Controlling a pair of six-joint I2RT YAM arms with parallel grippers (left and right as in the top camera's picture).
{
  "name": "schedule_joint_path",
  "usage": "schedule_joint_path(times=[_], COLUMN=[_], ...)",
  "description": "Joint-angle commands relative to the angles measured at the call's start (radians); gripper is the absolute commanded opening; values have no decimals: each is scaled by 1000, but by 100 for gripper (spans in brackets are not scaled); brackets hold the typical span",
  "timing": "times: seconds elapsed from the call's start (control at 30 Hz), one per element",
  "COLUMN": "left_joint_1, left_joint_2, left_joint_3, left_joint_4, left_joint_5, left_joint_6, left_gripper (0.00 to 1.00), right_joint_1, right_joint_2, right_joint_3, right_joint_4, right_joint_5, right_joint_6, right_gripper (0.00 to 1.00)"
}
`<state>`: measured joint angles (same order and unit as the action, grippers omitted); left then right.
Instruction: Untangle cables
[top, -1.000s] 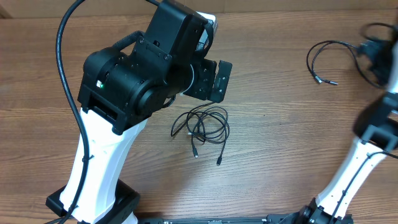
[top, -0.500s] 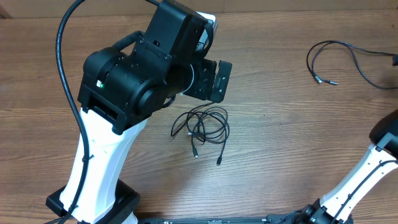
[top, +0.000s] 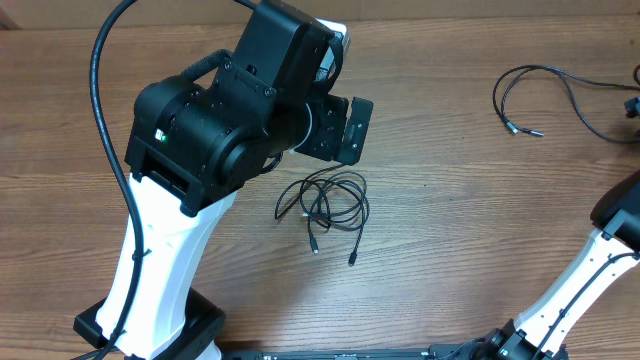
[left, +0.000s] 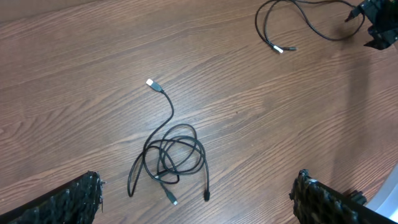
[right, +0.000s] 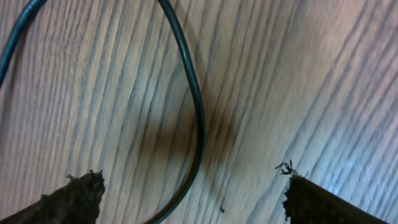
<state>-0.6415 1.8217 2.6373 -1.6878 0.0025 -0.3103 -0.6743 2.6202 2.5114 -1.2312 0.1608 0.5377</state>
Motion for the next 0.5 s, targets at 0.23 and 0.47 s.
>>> schedule_joint_path(times=[0.23, 0.47], left_joint_1=[0, 0], left_joint_2=[9, 9], left_joint_3=[-5, -5], left_joint_4=[-2, -2], left_joint_5=[-13, -13], left_joint_6=[19, 19], left_gripper=[99, 100], right_joint_1=[-7, -7], right_joint_2=[2, 2], right_joint_3=[-88, -107], right_joint_4=[79, 105], right_joint_5=[14, 16], right_joint_6=[-49, -49], right_gripper=[86, 67])
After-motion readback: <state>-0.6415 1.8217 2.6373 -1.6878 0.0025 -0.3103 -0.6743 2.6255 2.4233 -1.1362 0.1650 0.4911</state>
